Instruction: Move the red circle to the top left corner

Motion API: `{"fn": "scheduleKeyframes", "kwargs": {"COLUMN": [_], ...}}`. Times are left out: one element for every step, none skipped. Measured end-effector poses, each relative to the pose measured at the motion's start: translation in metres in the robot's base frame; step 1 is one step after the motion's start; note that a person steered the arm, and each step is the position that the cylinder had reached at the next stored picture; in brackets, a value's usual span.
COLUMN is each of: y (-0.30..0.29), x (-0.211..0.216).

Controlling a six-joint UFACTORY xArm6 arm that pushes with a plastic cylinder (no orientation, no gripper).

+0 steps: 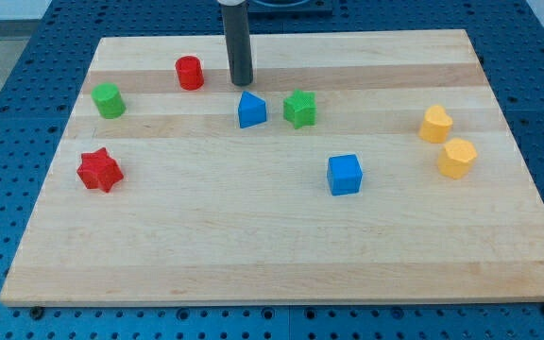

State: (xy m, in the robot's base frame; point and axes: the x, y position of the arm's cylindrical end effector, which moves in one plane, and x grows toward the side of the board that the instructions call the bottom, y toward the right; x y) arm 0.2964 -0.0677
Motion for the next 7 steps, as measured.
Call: {"fn": "scheduleKeyframes", "kwargs": {"y": [-0.038, -0.056, -0.051, -0.075, -0.11, -0.111, -0.07], "x": [-0.01, -0.012, 0.01, 0.002, -0.029, -0.027, -0.019]}}
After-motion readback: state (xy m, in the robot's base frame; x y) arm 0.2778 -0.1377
